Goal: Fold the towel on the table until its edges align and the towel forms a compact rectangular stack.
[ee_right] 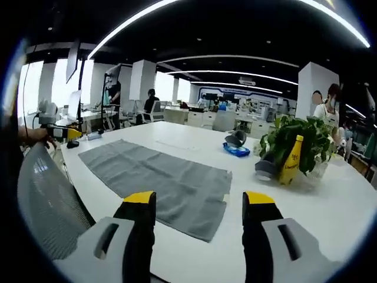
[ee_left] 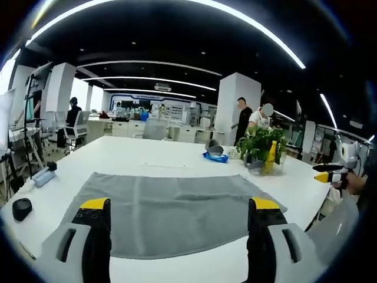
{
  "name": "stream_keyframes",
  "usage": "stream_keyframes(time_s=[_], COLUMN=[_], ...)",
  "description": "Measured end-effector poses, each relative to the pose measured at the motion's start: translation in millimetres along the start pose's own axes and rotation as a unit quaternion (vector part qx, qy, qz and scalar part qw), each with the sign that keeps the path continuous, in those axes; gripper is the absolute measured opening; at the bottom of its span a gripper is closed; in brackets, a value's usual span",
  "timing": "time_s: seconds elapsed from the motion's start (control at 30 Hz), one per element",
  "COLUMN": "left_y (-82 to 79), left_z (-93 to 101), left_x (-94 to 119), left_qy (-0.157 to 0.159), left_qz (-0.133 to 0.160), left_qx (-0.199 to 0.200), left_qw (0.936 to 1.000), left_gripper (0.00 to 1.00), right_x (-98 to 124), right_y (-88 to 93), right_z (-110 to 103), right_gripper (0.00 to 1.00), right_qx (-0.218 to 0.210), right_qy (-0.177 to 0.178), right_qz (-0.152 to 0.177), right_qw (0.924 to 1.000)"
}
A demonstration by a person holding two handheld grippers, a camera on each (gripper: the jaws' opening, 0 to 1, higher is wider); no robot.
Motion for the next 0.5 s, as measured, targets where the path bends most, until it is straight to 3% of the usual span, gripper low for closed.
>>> stream_keyframes(time_s=[0.13, 0.27, 0.37, 0.5], left_y=[-19.8, -35.2, -42.5, -41.1], left_z=[10.9, 23.7, 41.7, 63.6], left_x=[-10, -28, -44, -61], left_qy=[0.032, 0.064, 0.096, 0.134], left_qz=[0.003, -0.007, -0.021, -0.040], left_qx=[-0.032, -0.084, -0.158, -0.213], left_qw=[0.9990, 0.9944, 0.9825, 0.9671], left_gripper=[0.99, 0.99, 0.99, 0.97], right_x=[3, -3, -8, -19], right_y=[1.9, 8.7, 7.6, 4.2], right_z=[20, 34, 41, 58], right_gripper=[0.60, 0.60, 0.58, 0.51], right_qx=[0.011, 0.037, 0.080, 0.124], right_qy=[0.007, -0.011, -0.041, -0.076], right_qz=[-0.007, -0.039, -0.054, -0.075], right_qw=[0.9999, 0.9985, 0.9945, 0.9865])
Point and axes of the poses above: the point that each gripper's makers call its tool centre point, and the gripper's own axes: x roughly backward along the fingers, z roughly to its right, y roughly out of its underside, the point moved 9 cm from there along x, roughly backward along the fingers, and after that the axes turned 15 degrees about x, right-handed, at the moved point
